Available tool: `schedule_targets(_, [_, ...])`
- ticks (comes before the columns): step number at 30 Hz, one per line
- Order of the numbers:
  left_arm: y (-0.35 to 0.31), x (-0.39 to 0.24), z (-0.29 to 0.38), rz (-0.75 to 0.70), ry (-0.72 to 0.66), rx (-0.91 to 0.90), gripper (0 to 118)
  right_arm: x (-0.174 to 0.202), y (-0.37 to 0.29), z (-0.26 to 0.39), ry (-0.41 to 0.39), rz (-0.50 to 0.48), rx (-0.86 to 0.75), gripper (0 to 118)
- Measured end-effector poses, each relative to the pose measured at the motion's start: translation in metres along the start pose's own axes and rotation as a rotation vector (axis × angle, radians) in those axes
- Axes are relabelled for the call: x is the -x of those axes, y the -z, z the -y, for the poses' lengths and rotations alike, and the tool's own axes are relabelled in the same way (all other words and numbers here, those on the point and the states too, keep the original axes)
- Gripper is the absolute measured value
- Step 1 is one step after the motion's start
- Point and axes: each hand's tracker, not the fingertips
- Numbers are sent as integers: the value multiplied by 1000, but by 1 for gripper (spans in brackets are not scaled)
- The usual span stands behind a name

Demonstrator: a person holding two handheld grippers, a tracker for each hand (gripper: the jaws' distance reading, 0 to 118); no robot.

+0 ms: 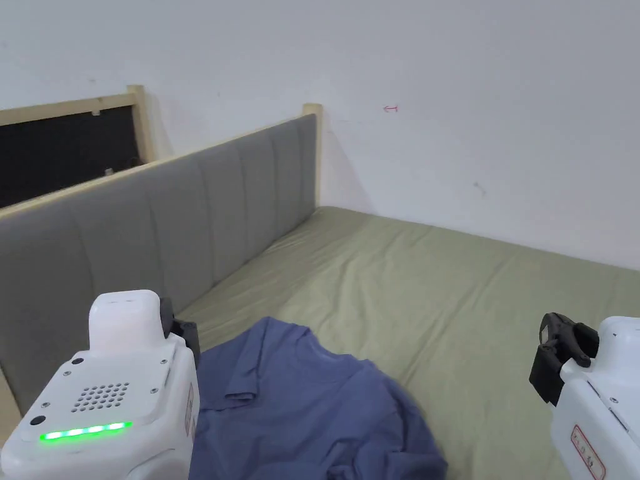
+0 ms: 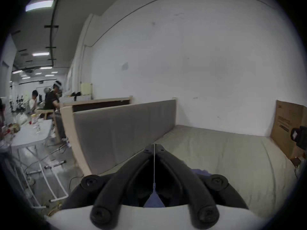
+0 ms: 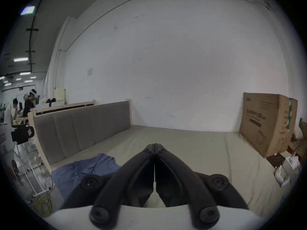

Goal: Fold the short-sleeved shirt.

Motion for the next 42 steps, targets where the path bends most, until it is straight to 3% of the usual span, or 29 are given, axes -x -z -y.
schedule_targets(5, [26,-2,9,81,-11,47,1,-2,1,8,-48,-37,42,0])
schedule_targets(10, [149,-18,51,379,72,701,1,-24,-3,25,-145,8,92,0])
schedule_targets(13, [200,-27,97,388,8,931,1,-40,-4,37,-148,19,139,0])
schedule_targets(14, [211,-30,111,385,-8,975,12,-46,-3,41,-145,26,159,0])
schedule_targets(15, [223,-32,125,340,-17,1007,43,-51,-2,45,-140,37,182,0])
schedule_targets(16, [231,-35,143,288,-12,1053,95,-57,-2,49,-135,49,206,0])
schedule_targets(17, [237,-35,156,273,-25,1071,108,-62,-2,53,-127,57,225,0])
schedule_targets(20, [251,-42,195,271,-9,1143,110,-76,0,63,-89,63,276,0])
schedule_targets(22, [247,-50,214,387,91,1060,118,-83,3,69,-60,67,311,0])
schedule_targets(24, [228,-54,217,312,267,944,118,-87,5,73,-44,81,335,0])
schedule_targets(28, [223,-55,214,284,174,926,116,-92,7,78,-10,90,356,0])
schedule_targets(29, [219,-51,213,304,191,902,106,-92,6,77,-6,88,359,0])
schedule_targets(30, [212,-45,209,324,192,865,85,-92,5,77,-4,83,361,0])
schedule_targets(31, [205,-39,198,323,196,784,38,-93,4,76,-8,77,361,0])
schedule_targets(32, [201,-32,190,302,199,743,0,-93,3,76,-15,72,358,0])
schedule_targets(34, [197,-10,177,275,186,734,1,-93,-2,73,-34,68,347,0])
schedule_targets(36, [188,8,149,337,93,705,1,-95,-8,69,-38,62,337,0])
schedule_targets(39, [167,9,99,278,129,548,1,-99,-18,62,-21,59,315,0])
schedule_targets(42, [139,6,50,342,129,392,1,-105,-30,55,4,75,284,0])
